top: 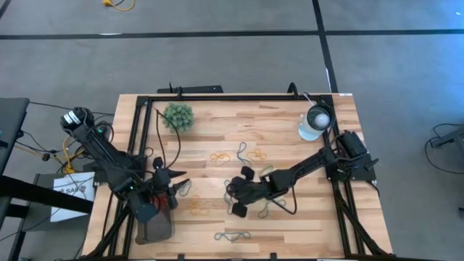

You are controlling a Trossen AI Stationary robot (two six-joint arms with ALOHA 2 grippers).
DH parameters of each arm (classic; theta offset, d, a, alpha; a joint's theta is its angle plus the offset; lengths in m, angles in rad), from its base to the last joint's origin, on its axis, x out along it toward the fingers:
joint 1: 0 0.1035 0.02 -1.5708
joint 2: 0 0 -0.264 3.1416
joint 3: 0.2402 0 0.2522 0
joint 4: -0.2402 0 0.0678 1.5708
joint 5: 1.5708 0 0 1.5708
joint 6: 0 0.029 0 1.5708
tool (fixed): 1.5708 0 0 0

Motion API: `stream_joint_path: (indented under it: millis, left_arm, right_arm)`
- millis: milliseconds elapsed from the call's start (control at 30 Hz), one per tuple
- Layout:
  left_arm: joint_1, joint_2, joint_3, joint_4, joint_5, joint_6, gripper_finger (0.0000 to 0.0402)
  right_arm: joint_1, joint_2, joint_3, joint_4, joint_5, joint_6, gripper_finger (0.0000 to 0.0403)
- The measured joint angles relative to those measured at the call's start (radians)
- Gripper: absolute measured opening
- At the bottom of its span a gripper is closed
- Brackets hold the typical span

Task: Pick and place items into bin
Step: Put the red rubber band into the black bin

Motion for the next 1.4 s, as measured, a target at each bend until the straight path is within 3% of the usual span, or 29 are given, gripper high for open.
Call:
stream_joint_path:
  millis: [267,467,1133,1400]
  left_arm:
    - [0.086,0.165,0.0,0.369,0.015,0.322,0.0124]
    - [0.158,0.271,0.0,0.57,0.122,0.497,0.0124]
    - [0.201,0.296,0.0,0.585,0.196,0.503,0.0124]
    - [0.217,0.296,0.0,0.584,0.196,0.5,0.0124]
  right_arm:
    - [0.011,-0.003,0.104,0.003,0.068,-0.129,0.0001]
    - [-0.009,-0.004,0.135,0.033,0.069,-0.191,0.0]
    - [-0.042,-0.005,0.138,0.057,0.063,-0.207,0.0]
    - [-0.041,-0.006,0.139,0.175,-0.022,-0.275,0.0]
